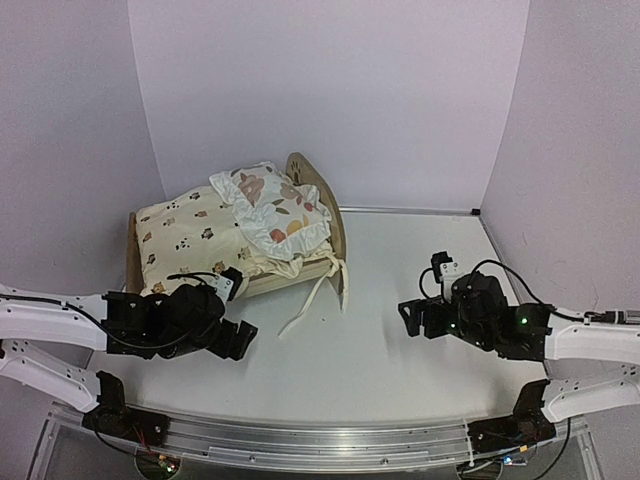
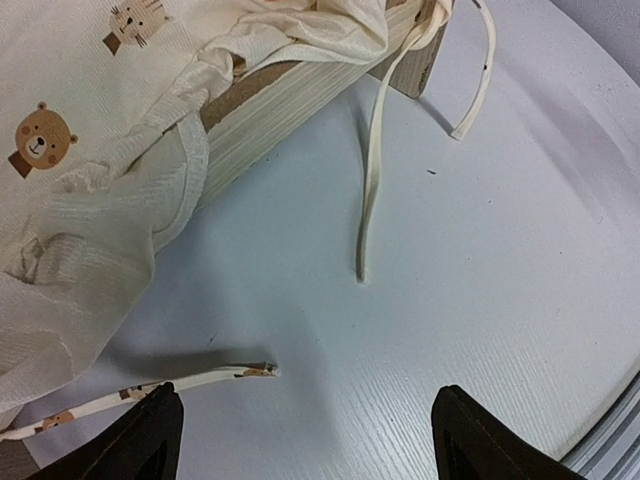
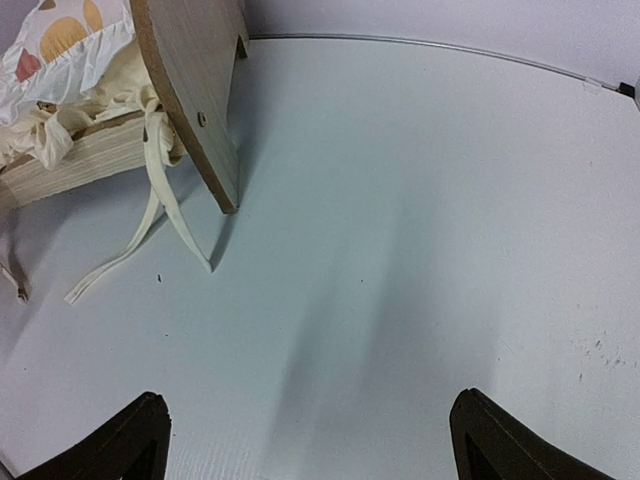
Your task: Set up the pet bed
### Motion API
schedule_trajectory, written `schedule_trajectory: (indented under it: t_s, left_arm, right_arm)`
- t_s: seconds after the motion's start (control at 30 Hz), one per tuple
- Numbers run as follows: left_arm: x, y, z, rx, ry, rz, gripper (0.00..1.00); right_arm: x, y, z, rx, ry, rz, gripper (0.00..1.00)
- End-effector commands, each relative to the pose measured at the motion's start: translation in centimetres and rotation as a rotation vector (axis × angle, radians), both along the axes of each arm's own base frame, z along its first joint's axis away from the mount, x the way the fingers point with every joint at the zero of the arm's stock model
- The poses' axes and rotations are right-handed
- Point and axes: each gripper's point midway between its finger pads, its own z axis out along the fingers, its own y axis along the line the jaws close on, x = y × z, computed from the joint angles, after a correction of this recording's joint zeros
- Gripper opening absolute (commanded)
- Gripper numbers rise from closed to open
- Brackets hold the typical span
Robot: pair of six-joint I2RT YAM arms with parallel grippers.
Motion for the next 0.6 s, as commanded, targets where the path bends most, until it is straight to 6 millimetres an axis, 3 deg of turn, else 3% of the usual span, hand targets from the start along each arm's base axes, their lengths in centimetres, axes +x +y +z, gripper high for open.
schedule_trajectory:
  t_s: [0.0, 0.1, 0.57]
  left_arm:
    - [0.4, -0.1, -0.9, 0.023, -0.01, 0.016, 0.94]
    - [0.5, -0.1, -1.4, 0.036, -0.004, 0.025, 1.0]
    - [0.6, 0.4, -1.8, 0.042, -0.009, 0.052, 0.99]
  right_arm:
    - [-0.5, -0.8, -0.1, 0.041, 0.012, -0.028, 0.98]
    - [-0.7, -1.1, -0.5, 0.032, 0.02, -0.036, 0.98]
    - [-1.1, -1.1, -1.7, 0.007, 0.051, -0.021, 0.98]
